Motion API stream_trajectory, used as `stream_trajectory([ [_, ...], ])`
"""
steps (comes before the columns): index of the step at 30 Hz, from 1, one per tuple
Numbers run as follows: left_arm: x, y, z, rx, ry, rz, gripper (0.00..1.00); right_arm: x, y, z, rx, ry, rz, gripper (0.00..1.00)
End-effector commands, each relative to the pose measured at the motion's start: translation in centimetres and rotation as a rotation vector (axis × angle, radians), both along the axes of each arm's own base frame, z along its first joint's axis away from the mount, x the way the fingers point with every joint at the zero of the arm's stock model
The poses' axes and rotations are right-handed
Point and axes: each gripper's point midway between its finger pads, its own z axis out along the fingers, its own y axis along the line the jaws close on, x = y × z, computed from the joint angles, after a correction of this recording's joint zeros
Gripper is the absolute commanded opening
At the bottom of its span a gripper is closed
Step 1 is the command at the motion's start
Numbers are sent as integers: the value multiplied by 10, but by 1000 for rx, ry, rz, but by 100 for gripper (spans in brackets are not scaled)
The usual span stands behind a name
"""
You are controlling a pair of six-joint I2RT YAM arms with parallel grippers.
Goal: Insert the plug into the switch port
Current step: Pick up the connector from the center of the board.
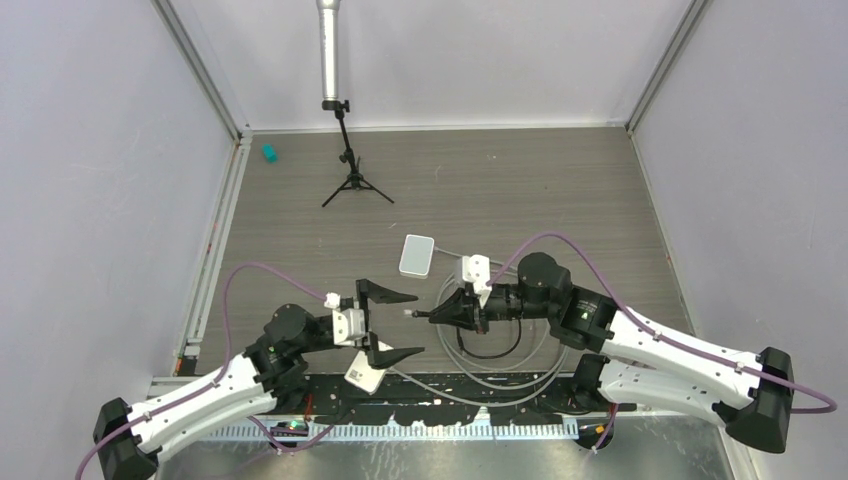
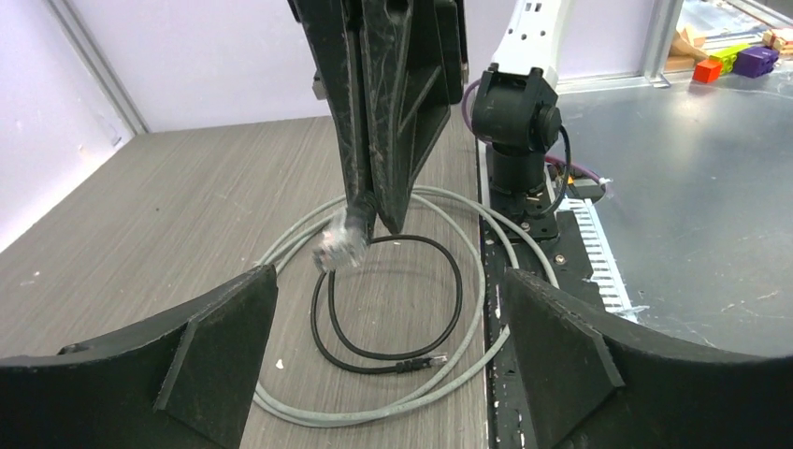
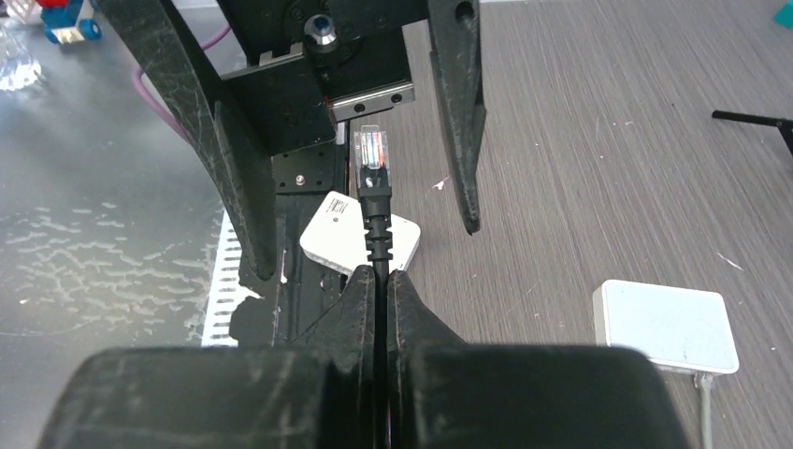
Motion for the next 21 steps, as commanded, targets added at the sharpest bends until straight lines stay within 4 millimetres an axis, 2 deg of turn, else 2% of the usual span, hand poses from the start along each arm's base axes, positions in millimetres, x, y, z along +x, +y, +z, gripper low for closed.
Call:
stream_trajectory([
  [1, -6, -1, 33, -83, -120, -35, 93, -4, 6, 15, 76, -131, 36, 1],
  [10, -14, -4, 29, -70, -158, -89, 93, 1, 11, 9, 53, -169, 19, 1],
  [21, -20, 3, 32, -98, -167, -93, 83, 3, 14, -4, 11, -163, 19, 1],
])
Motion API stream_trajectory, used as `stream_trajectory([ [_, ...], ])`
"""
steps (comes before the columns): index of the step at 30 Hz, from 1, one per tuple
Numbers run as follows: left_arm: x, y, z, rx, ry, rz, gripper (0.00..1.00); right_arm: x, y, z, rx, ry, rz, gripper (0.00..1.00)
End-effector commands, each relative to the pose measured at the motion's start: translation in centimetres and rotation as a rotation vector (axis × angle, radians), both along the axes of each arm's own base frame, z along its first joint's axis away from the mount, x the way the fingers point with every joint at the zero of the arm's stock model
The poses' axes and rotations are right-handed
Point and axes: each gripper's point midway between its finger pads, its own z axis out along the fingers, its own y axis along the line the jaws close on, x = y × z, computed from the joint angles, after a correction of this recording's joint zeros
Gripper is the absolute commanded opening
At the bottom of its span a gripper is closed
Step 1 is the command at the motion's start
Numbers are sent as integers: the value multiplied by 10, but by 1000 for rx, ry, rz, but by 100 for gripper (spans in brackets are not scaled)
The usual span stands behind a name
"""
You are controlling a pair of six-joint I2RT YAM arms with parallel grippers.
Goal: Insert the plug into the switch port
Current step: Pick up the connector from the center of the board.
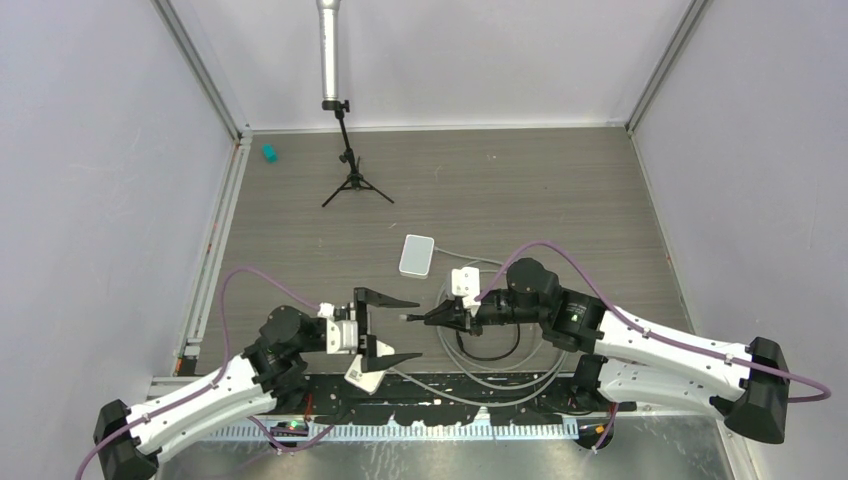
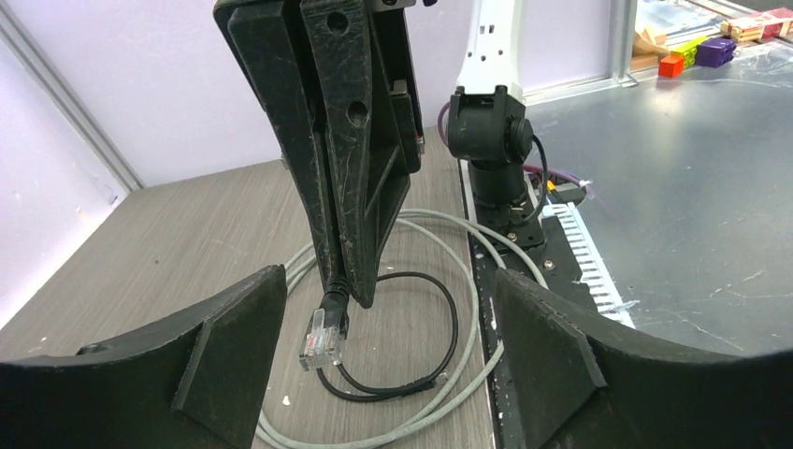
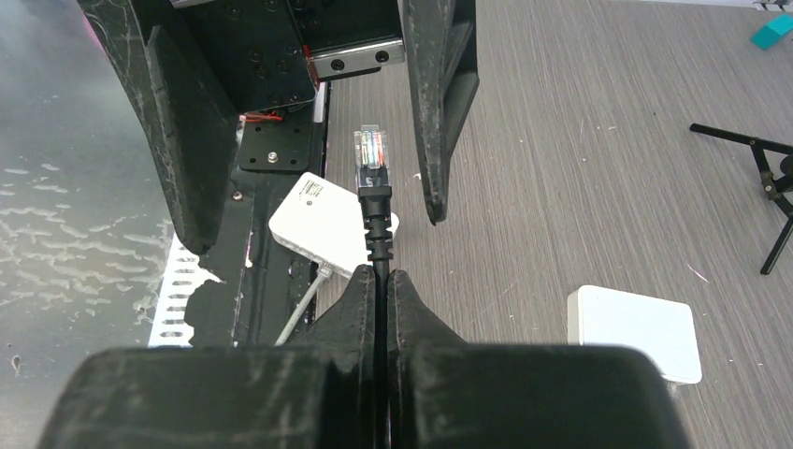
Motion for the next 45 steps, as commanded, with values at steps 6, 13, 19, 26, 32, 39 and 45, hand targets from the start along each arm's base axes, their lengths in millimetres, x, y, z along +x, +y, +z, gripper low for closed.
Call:
stream_trajectory([
  [6, 1, 5, 18, -65, -35, 23, 76, 4, 2, 13, 40, -38, -15, 1],
  [13, 3, 7, 20, -70, -36, 40, 64, 2, -1, 15, 42, -49, -10, 1],
  [19, 5, 9, 20, -70, -29, 60, 68, -4, -4, 16, 42, -69, 21, 1],
  [26, 8, 6, 18, -45, -3, 68, 46, -11, -8, 19, 66, -113, 60, 1],
  [32, 8, 3, 19, -45, 4, 56, 42, -7, -9, 15, 49, -112, 43, 1],
  [39, 7, 4, 21, -55, 3, 55, 46, -5, -8, 10, 27, -112, 38, 1],
  [45, 7, 4, 20, -53, 16, 55, 20, -7, -8, 8, 23, -118, 54, 1],
])
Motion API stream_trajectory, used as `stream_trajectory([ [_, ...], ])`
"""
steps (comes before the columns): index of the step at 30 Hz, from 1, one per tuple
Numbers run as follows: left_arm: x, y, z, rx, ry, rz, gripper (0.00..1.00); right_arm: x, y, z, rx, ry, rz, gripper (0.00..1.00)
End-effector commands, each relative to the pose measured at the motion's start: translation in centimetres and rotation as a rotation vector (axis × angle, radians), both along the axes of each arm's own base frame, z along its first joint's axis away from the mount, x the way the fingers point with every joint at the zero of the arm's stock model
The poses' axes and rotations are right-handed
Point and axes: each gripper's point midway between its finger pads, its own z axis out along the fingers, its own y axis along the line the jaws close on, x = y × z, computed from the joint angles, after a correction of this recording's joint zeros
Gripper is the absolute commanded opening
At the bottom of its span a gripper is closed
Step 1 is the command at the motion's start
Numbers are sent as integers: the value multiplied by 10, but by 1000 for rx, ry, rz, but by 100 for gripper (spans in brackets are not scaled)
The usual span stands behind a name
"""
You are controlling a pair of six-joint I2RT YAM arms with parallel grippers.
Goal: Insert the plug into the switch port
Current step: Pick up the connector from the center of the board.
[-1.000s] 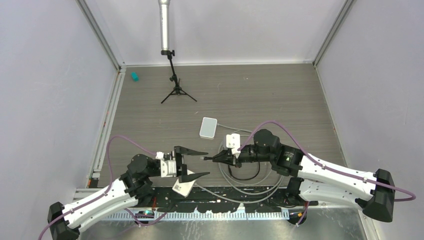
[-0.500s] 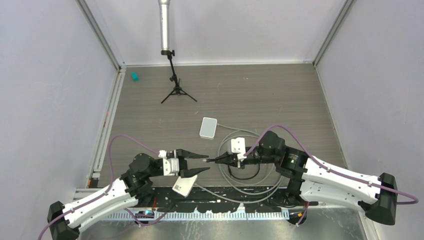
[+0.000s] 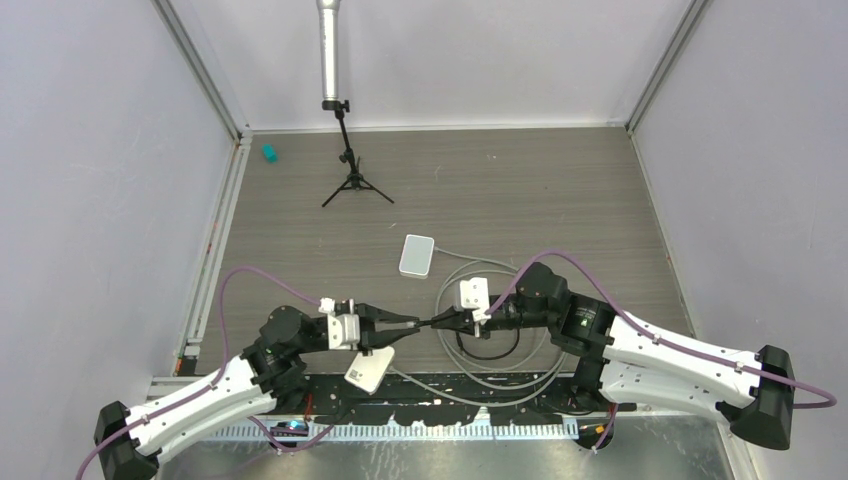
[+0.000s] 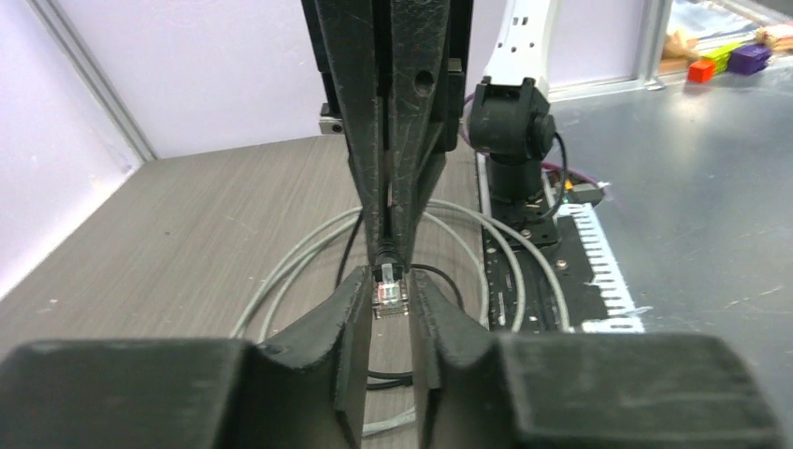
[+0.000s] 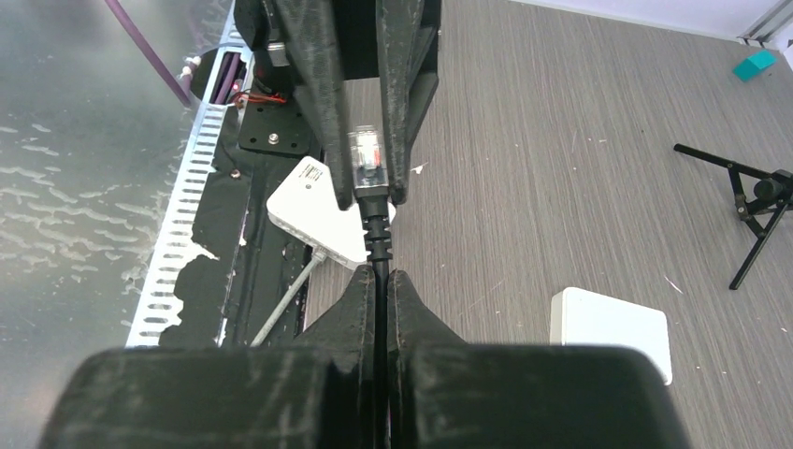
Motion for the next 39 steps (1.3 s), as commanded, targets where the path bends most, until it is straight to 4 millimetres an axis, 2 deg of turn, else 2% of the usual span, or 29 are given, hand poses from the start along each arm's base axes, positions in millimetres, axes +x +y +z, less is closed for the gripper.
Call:
stream_trajectory([
  [1, -1, 1, 22, -54, -26, 0, 14, -1, 3, 10, 28, -36, 21, 1],
  [3, 1, 0, 21, -49, -18, 7, 1, -3, 3, 11, 32, -44, 31, 1],
  [4, 1, 0, 20, -47, -10, 10, 0, -4, 2, 12, 35, -53, 38, 6],
  [8, -3, 0, 18, -47, -12, -14, 0, -11, -1, 11, 52, -71, 77, 34],
  [12, -9, 2, 18, -75, -11, -38, 0, -19, 1, 16, 155, -69, 105, 43],
  [18, -15, 4, 17, -94, -18, -62, 0, -17, 8, 24, 290, -25, 82, 44],
  [25, -17, 5, 15, -91, -6, -73, 0, -15, 11, 26, 349, -38, 73, 43],
  [31, -18, 5, 15, -94, 7, -77, 0, -16, 11, 26, 348, -39, 80, 38],
  [36, -18, 6, 16, -97, 7, -70, 0, -16, 11, 21, 330, -41, 83, 29],
  [39, -18, 7, 15, -99, 6, -68, 0, -15, 11, 18, 314, -43, 82, 28],
])
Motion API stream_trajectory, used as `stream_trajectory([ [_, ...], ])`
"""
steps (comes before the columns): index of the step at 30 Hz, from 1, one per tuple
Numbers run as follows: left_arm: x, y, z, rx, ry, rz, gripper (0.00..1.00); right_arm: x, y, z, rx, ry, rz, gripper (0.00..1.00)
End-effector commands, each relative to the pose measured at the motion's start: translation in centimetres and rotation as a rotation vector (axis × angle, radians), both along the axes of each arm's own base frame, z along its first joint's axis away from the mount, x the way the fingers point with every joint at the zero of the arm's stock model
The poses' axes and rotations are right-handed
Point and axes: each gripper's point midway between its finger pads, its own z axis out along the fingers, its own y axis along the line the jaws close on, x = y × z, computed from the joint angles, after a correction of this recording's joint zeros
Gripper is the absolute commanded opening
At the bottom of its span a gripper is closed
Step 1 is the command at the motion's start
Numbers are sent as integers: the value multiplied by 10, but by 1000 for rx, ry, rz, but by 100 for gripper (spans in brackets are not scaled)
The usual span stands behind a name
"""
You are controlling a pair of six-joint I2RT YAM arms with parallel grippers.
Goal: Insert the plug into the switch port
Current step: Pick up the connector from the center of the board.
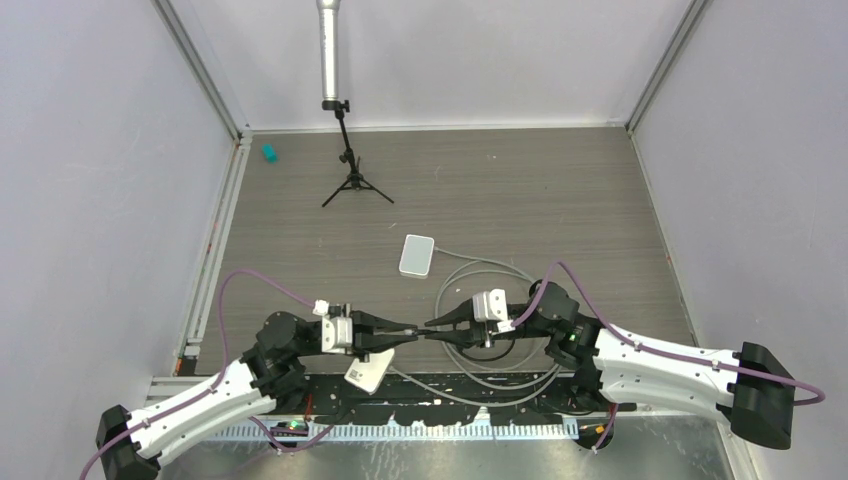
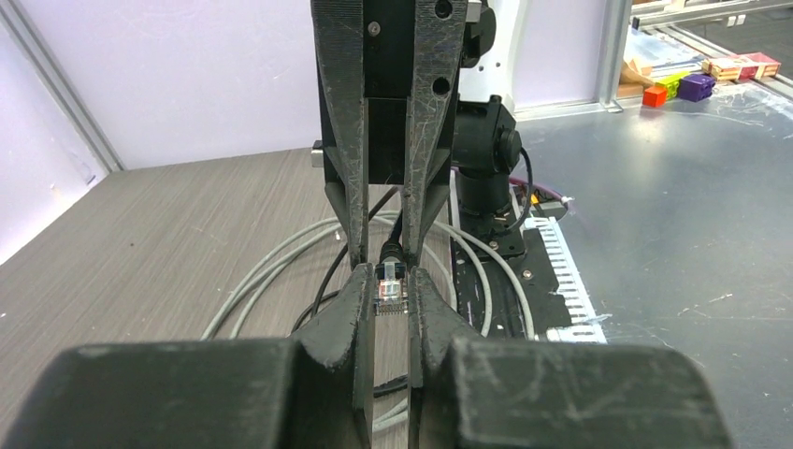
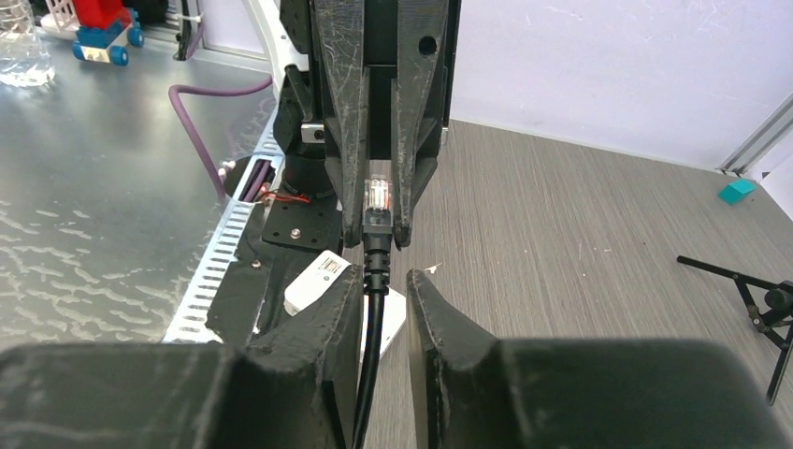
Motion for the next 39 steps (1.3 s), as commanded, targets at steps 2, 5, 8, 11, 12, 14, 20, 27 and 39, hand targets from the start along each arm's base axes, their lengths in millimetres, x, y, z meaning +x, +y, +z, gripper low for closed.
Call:
stream_trajectory([
  [2, -4, 3, 17, -66, -42, -9, 0, 0, 1, 8, 22, -31, -1, 30],
  [5, -4, 3, 17, -66, -43, -8, 0, 0, 1, 7, 21, -35, -1, 32],
  [8, -4, 3, 17, -64, -38, -6, 0, 1, 2, 7, 9, -32, 2, 8],
  [11, 14, 6, 18, -76, 50, 93, 37, 7, 4, 5, -33, -11, -28, 1],
  [12, 29, 9, 20, -93, 106, 174, 52, 12, 3, 4, -46, -2, -57, 1],
  [14, 50, 17, 21, -118, 217, 295, 68, 29, 1, 2, -71, 15, -156, 0],
  [20, 128, 74, -17, 6, 581, 911, 90, 102, -36, -30, -243, 22, -610, 0],
  [27, 162, 67, -57, 177, 751, 991, 92, 169, -74, -75, -443, 53, -888, 1],
  [39, 265, 56, -112, 258, 932, 1108, 82, 238, -54, -141, -581, 277, -803, 0],
])
